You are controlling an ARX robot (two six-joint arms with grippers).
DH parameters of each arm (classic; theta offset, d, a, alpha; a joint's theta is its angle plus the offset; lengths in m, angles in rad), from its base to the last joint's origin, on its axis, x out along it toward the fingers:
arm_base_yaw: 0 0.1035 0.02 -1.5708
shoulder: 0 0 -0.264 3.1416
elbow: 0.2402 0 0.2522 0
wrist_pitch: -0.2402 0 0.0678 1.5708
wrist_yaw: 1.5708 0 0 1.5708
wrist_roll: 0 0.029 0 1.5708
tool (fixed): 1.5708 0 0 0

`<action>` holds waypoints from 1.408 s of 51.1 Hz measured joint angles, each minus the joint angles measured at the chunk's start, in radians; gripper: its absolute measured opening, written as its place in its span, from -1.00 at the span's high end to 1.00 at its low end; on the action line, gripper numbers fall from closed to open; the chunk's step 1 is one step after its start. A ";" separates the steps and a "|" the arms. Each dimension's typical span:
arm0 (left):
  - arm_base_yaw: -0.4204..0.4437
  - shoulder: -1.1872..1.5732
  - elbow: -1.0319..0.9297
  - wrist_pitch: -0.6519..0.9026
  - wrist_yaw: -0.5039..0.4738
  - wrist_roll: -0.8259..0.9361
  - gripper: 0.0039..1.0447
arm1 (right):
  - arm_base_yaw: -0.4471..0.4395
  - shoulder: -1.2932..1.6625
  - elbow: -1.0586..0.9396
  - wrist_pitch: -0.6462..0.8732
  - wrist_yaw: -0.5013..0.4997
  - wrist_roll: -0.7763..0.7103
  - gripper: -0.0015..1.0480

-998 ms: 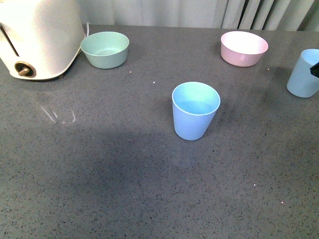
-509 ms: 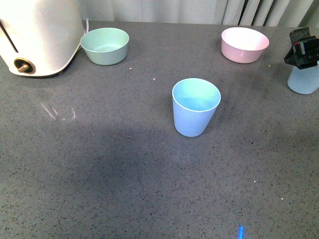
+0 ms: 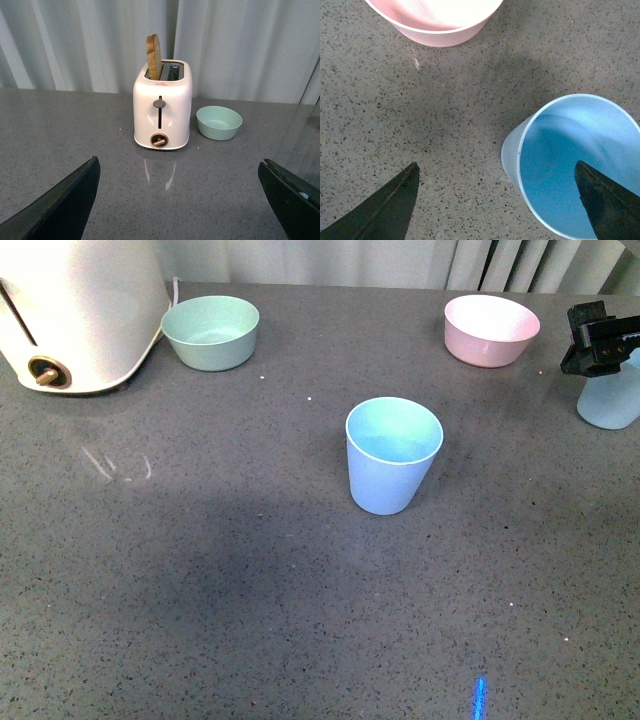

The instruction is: Stack blue cups with both arms

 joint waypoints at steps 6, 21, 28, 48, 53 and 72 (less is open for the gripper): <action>0.000 0.000 0.000 0.000 0.000 0.000 -0.84 | 0.000 0.021 0.007 -0.009 0.010 0.023 -0.24; 0.000 0.000 0.000 0.000 0.000 0.000 -0.84 | -0.007 0.039 0.009 -0.027 0.020 0.050 0.46; 0.000 0.000 0.000 0.000 0.000 0.000 -0.84 | -0.013 0.037 0.009 -0.027 0.006 0.060 0.86; 0.000 0.000 0.000 0.000 0.000 0.000 -0.84 | 0.080 -0.238 -0.126 -0.153 -0.110 -0.071 0.97; 0.000 0.000 0.000 0.000 0.000 0.000 -0.84 | 0.164 -0.343 -0.138 -0.203 -0.175 -0.089 0.97; 0.000 0.000 0.000 0.000 0.000 0.000 -0.84 | 0.423 -0.410 -0.137 -0.262 -0.255 -0.077 0.97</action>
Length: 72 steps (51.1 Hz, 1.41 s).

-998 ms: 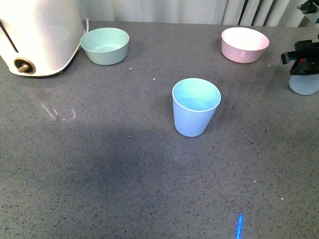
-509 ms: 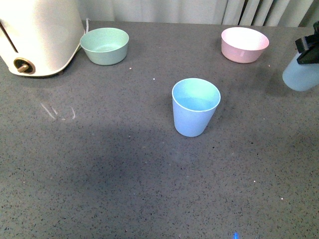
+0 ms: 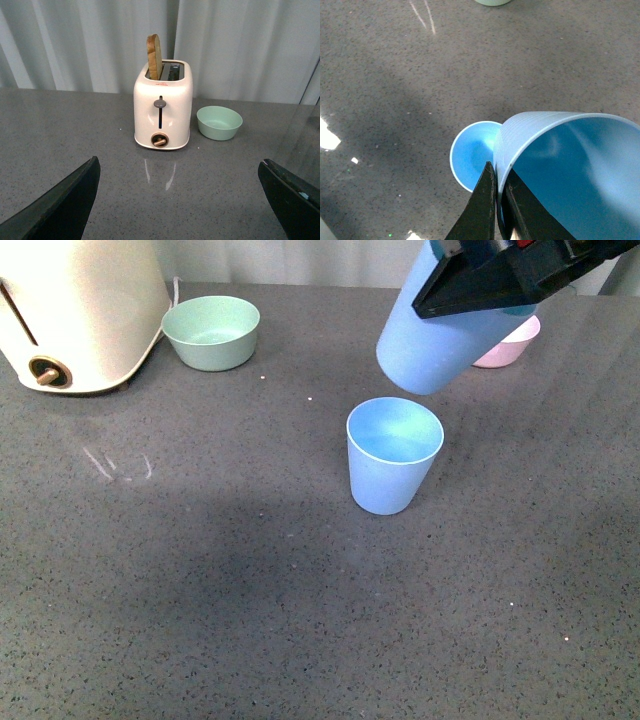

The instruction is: Stack blue cups with both arms

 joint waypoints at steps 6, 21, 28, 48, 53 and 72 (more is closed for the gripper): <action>0.000 0.000 0.000 0.000 0.000 0.000 -0.84 | 0.035 0.019 0.000 -0.003 0.011 -0.001 0.97; 0.000 0.000 0.000 0.000 0.000 0.000 -0.84 | 0.042 0.109 0.000 0.024 0.035 0.011 0.97; 0.000 0.000 0.000 0.000 0.000 0.000 -0.84 | 0.042 0.129 0.000 0.031 0.035 0.016 0.97; 0.000 0.000 0.000 0.000 0.000 0.000 -0.84 | 0.041 0.124 -0.028 0.055 0.035 0.028 0.00; 0.000 0.000 0.000 0.000 0.000 0.000 -0.84 | 0.025 0.080 -0.073 0.081 0.027 0.047 -0.35; 0.000 0.000 0.000 0.000 0.000 0.000 -0.84 | -0.153 -0.399 -0.429 0.319 0.089 0.184 -0.83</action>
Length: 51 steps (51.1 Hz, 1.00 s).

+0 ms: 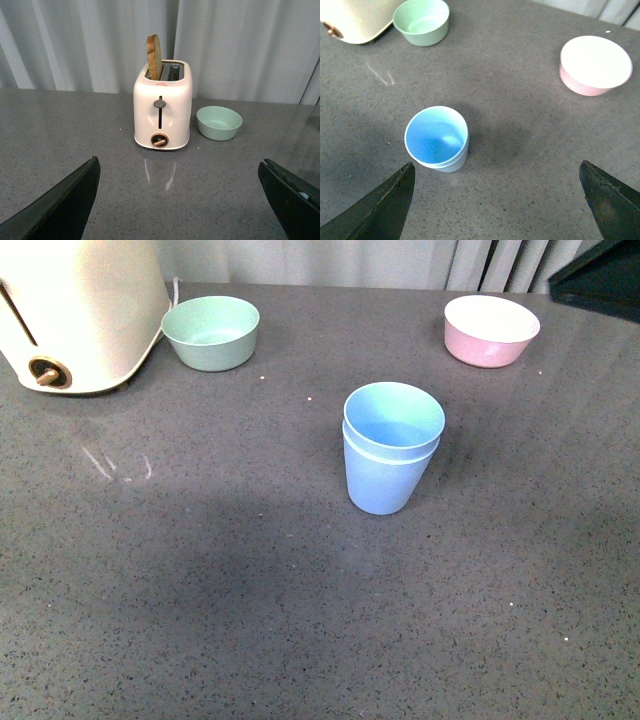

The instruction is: Stack blue cups with both arms

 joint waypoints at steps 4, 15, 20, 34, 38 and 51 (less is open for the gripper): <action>0.000 0.000 0.000 0.000 0.000 0.000 -0.84 | -0.016 -0.102 -0.072 0.012 0.017 0.021 -0.83; 0.000 0.000 0.000 0.000 0.000 0.000 -0.84 | -0.006 -0.207 -0.175 0.164 0.163 0.059 -0.71; 0.000 0.000 0.000 0.000 0.000 0.000 -0.84 | -0.023 -0.249 -0.356 0.542 0.383 0.089 -0.31; 0.000 0.000 0.000 0.000 0.000 0.000 -0.84 | -0.126 -0.429 -0.542 0.599 0.298 0.099 0.78; 0.000 0.000 0.000 0.000 0.000 0.000 -0.84 | -0.150 -0.488 -0.577 0.582 0.272 0.100 0.96; 0.000 0.000 0.000 0.000 0.000 0.000 -0.84 | -0.264 -0.623 -0.644 0.509 0.169 0.102 0.96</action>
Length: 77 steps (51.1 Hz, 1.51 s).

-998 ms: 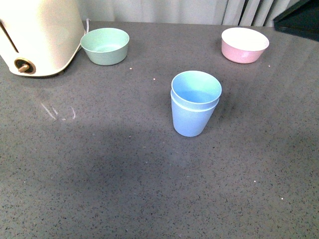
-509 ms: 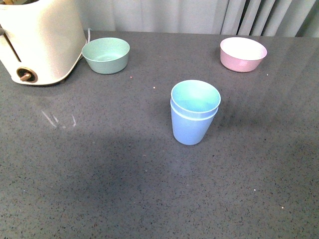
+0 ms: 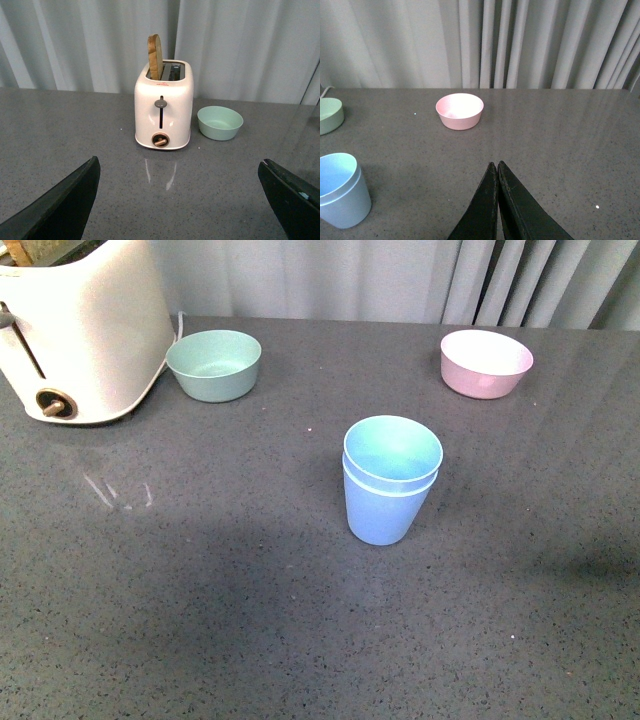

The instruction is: Stack blue cups with both arms

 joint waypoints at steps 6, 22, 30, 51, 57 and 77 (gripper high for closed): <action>0.000 0.000 0.000 0.000 0.000 0.000 -0.84 | -0.002 -0.066 -0.019 -0.043 -0.008 0.000 0.96; 0.000 0.000 0.000 0.000 0.000 0.000 -0.84 | -0.003 -0.221 -0.053 -0.132 -0.008 0.000 0.96; 0.000 0.000 0.000 0.000 0.000 0.000 -0.84 | -0.003 -0.295 -0.053 -0.208 -0.008 0.000 0.96; 0.000 0.000 0.000 0.000 0.000 0.000 -0.84 | -0.004 -0.544 -0.052 -0.474 -0.008 0.000 0.96; 0.000 0.000 0.000 0.000 0.000 0.000 -0.84 | -0.004 -0.563 -0.052 -0.482 -0.008 0.000 0.96; 0.000 0.000 0.000 0.000 0.000 0.000 -0.84 | -0.004 -0.565 -0.052 -0.482 -0.008 0.000 -0.33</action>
